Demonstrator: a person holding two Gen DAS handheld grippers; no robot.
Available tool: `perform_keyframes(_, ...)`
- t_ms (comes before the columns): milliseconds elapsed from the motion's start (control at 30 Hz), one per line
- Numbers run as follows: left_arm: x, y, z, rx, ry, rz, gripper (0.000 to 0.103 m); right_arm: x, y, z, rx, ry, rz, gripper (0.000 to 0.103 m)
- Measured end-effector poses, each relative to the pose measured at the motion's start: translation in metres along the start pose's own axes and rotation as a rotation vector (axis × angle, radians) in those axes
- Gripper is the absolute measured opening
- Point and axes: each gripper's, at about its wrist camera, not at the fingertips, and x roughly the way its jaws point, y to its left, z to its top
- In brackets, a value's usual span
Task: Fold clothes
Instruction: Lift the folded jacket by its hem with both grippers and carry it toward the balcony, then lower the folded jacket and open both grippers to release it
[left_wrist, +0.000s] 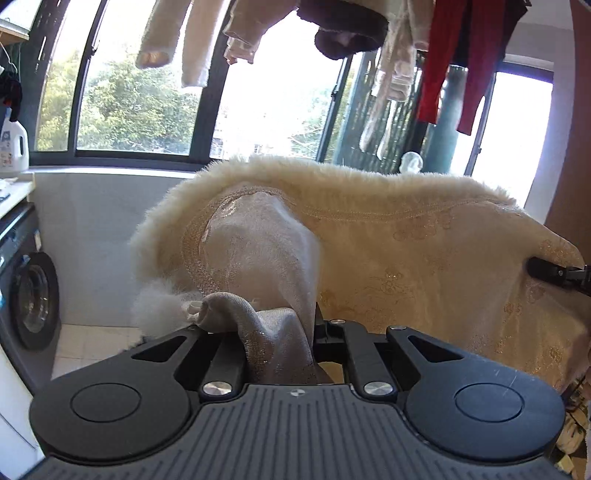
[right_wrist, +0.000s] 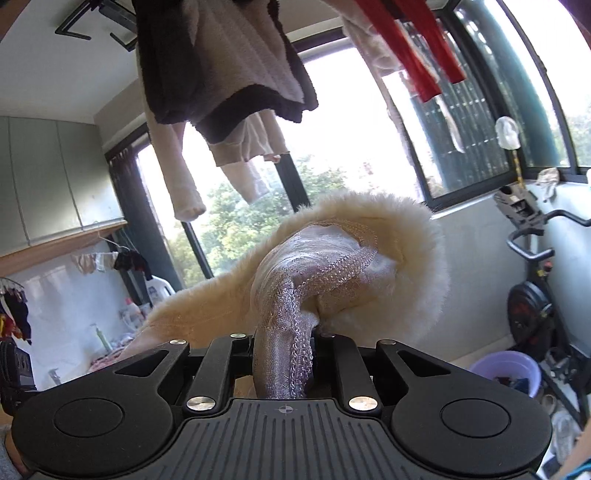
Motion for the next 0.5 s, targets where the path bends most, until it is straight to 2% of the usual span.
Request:
perform_keyframes(133,0.02,0.047,0.028,0.017,0.016,0.083,0.012,0.087,0.018,0.007,0.032,0.042,0.059,0.013)
perform_keyframes(267,0.049,0.091,0.025,-0.003,0.094,0.126,0.012,0.158,0.022,-0.018,0.069,0.134,0.058,0.013)
perform_keyframes(400,0.096,0.133,-0.009,-0.05,0.212,0.156,0.013,0.21,0.009,-0.064,0.103,0.257,-0.015,0.013)
perform_keyframes(500,0.128,0.157,-0.057,-0.072,0.337,0.186,0.015,0.25,-0.008,-0.104,0.113,0.377,-0.1,0.013)
